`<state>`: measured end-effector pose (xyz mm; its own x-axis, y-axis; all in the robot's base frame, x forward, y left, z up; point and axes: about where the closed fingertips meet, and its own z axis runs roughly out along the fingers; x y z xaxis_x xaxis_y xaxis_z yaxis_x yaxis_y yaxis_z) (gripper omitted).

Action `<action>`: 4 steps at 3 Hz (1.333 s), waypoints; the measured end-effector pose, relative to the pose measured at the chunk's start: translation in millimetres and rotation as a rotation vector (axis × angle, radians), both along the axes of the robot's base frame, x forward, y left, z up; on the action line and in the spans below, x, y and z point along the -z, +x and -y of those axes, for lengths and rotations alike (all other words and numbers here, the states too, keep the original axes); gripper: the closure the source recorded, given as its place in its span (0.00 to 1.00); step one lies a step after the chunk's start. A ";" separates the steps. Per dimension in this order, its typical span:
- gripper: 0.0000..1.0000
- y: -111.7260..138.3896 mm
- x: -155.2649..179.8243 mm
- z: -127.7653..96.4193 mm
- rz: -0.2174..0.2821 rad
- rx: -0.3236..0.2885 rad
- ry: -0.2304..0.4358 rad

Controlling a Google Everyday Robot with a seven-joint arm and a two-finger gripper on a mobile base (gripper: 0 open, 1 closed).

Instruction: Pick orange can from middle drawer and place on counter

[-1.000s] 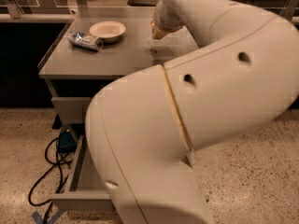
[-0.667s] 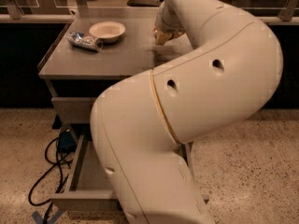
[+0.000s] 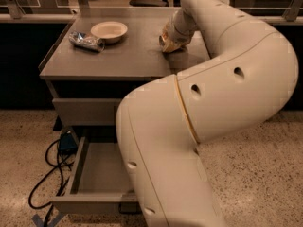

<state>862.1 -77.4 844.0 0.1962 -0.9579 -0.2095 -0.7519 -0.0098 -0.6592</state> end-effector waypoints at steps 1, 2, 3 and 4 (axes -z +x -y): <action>0.81 0.0 0.0 0.0 0.000 0.000 0.000; 0.58 0.0 0.0 0.0 0.000 0.000 0.000; 0.34 0.0 0.1 0.0 0.000 0.000 0.000; 0.11 0.0 0.1 -0.1 0.000 0.000 0.000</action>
Offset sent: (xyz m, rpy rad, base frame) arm 0.0000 0.0000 0.0000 0.0000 0.0000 0.0000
